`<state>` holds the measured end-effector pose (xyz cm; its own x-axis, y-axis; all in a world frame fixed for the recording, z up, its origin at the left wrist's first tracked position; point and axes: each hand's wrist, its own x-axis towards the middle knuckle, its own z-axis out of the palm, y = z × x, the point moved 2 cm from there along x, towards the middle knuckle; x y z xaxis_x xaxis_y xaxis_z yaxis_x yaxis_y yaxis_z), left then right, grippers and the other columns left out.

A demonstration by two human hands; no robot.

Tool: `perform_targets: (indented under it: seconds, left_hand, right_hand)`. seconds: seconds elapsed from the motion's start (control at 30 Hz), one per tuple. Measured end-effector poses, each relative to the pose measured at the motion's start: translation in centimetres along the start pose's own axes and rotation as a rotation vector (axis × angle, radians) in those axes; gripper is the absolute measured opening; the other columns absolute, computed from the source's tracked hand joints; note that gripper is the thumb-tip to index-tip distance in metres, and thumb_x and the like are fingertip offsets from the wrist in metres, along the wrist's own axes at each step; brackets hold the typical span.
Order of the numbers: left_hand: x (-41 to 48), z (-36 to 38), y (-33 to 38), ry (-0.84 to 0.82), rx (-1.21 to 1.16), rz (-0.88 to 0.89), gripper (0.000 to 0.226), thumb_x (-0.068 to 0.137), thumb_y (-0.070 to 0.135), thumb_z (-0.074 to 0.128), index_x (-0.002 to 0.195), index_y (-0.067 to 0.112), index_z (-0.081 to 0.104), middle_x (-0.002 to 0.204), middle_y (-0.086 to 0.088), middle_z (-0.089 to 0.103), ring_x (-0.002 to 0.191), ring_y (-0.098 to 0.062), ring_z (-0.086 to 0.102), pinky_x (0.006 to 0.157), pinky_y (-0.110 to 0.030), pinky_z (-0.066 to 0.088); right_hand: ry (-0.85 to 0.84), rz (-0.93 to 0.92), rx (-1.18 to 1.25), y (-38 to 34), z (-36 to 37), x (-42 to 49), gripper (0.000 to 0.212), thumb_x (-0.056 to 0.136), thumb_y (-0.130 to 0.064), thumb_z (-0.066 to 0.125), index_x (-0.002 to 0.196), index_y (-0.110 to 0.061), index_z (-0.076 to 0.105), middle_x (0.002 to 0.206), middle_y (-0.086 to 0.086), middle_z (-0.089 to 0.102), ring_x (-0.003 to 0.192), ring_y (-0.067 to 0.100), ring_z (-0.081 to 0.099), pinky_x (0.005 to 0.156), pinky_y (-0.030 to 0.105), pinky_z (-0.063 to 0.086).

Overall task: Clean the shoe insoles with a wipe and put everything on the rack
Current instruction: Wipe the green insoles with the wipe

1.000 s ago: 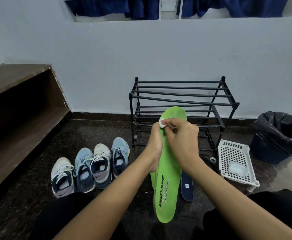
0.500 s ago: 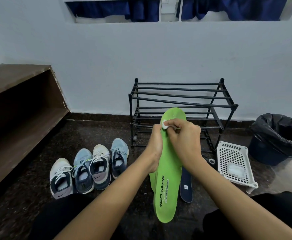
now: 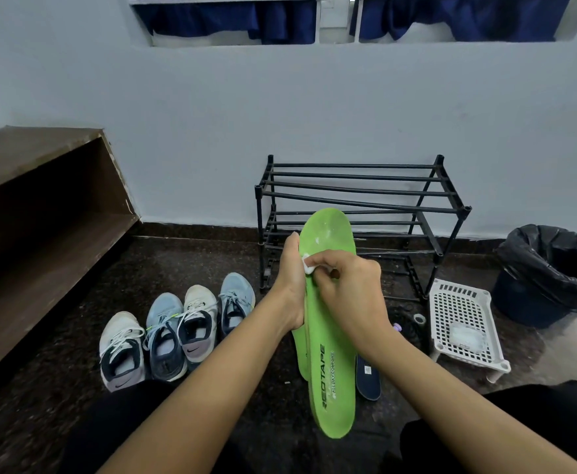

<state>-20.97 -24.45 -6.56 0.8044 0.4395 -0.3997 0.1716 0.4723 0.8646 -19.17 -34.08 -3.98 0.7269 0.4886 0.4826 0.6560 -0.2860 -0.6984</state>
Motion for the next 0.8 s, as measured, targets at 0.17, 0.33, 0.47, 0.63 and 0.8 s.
perform_targets:
  seconds: [0.17, 0.33, 0.47, 0.63, 0.8]
  left_hand:
    - [-0.4, 1.5, -0.7, -0.057, 0.033, 0.020, 0.061, 0.094, 0.056, 0.028, 0.078, 0.016, 0.071, 0.076, -0.009, 0.067, 0.081, -0.028, 0.063, 0.075, -0.037, 0.048]
    - [-0.3, 1.6, -0.3, -0.051, 0.038, 0.036, 0.052, 0.092, 0.053, 0.030, 0.074, 0.017, 0.064, 0.072, -0.006, 0.063, 0.077, -0.025, 0.059, 0.072, -0.035, 0.045]
    - [0.2, 0.9, 0.0, 0.006, 0.028, 0.054, 0.058, 0.093, 0.056, 0.032, 0.066, 0.018, 0.066, 0.064, -0.003, 0.063, 0.071, -0.022, 0.059, 0.069, -0.034, 0.045]
    - [0.3, 1.1, -0.1, -0.006, 0.039, 0.047, 0.062, 0.094, 0.055, 0.032, 0.059, 0.018, 0.067, 0.062, -0.004, 0.063, 0.064, -0.022, 0.059, 0.064, -0.031, 0.046]
    - [0.3, 1.8, -0.6, -0.082, 0.071, 0.041, 0.064, 0.096, 0.046, 0.031, 0.048, 0.022, 0.066, 0.052, 0.000, 0.060, 0.049, -0.016, 0.056, 0.054, -0.027, 0.042]
  right_hand:
    - [0.060, 0.068, -0.010, 1.0, -0.8, 1.4, 0.026, 0.077, 0.004, 0.061, 0.086, -0.016, 0.075, 0.082, -0.004, 0.072, 0.072, 0.008, 0.062, 0.071, 0.001, 0.039]
    - [0.084, 0.069, 0.003, 0.9, -0.7, 1.1, 0.027, 0.078, 0.004, 0.061, 0.088, -0.017, 0.075, 0.083, -0.005, 0.073, 0.071, 0.006, 0.062, 0.074, 0.009, 0.045]
    - [0.031, 0.058, 0.013, 0.6, -0.3, 0.3, 0.028, 0.079, 0.004, 0.060, 0.090, -0.016, 0.075, 0.082, -0.004, 0.072, 0.068, 0.002, 0.057, 0.067, -0.003, 0.036]
    - [0.022, 0.068, 0.016, 0.8, -0.6, 0.7, 0.028, 0.078, 0.004, 0.060, 0.088, -0.017, 0.075, 0.080, -0.004, 0.071, 0.068, 0.004, 0.059, 0.066, -0.001, 0.038]
    - [0.087, 0.096, -0.008, 1.6, -1.3, 1.8, 0.025, 0.079, 0.002, 0.061, 0.085, -0.019, 0.075, 0.079, -0.006, 0.072, 0.069, 0.009, 0.062, 0.067, 0.005, 0.042]
